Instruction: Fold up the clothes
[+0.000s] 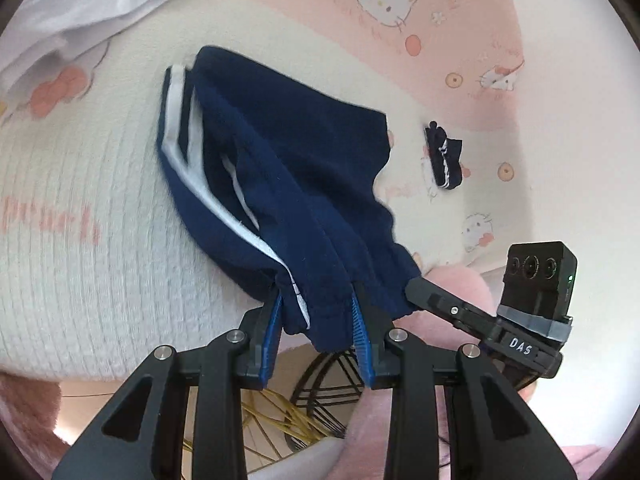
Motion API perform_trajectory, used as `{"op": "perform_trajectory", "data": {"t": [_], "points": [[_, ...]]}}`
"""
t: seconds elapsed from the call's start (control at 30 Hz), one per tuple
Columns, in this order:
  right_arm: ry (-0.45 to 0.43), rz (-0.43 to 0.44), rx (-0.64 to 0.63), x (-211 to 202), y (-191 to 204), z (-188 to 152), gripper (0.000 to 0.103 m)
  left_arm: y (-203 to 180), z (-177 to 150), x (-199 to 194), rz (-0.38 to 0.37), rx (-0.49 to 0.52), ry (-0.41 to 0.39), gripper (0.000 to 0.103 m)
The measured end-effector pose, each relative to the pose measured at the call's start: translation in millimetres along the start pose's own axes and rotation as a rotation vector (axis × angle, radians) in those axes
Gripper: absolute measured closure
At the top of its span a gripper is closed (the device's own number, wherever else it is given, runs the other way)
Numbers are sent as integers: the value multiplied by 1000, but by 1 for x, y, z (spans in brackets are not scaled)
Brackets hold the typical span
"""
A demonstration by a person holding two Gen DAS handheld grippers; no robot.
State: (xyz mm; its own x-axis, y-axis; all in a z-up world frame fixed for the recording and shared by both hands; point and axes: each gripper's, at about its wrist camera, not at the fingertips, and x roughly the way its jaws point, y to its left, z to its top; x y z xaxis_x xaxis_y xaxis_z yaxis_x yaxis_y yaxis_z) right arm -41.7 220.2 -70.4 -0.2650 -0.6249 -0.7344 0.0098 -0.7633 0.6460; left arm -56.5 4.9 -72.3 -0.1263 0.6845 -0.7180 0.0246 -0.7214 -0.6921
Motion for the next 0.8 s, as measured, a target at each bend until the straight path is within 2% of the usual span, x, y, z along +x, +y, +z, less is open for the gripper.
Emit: {"op": "perform_trajectory", "data": {"t": [0.2,0.27,0.37,0.43,0.53,0.6,0.7,0.8], "points": [[-15,4,-28,10,7,49,82,-4,50,-2,6,22,6,70],[-24,4,-30,14,6,66,82,-3,62,0,-20,6,5,68],[-47,-10,-12,21,4,85,81,-2,71,-4,-42,13,-20,59],[-38,-10,10,27,-1,92,81,-5,65,-9,-7,72,-25,59],[-15,-1,-6,25,-1,80,81,-5,42,-10,58,114,-12,59],[4,-5,-12,25,0,65,81,3,27,-5,61,84,21,59],[53,10,56,29,-10,30,80,16,3,2,85,49,63,60],[108,-51,93,40,-18,-1,75,30,-22,10,146,15,107,61]]}}
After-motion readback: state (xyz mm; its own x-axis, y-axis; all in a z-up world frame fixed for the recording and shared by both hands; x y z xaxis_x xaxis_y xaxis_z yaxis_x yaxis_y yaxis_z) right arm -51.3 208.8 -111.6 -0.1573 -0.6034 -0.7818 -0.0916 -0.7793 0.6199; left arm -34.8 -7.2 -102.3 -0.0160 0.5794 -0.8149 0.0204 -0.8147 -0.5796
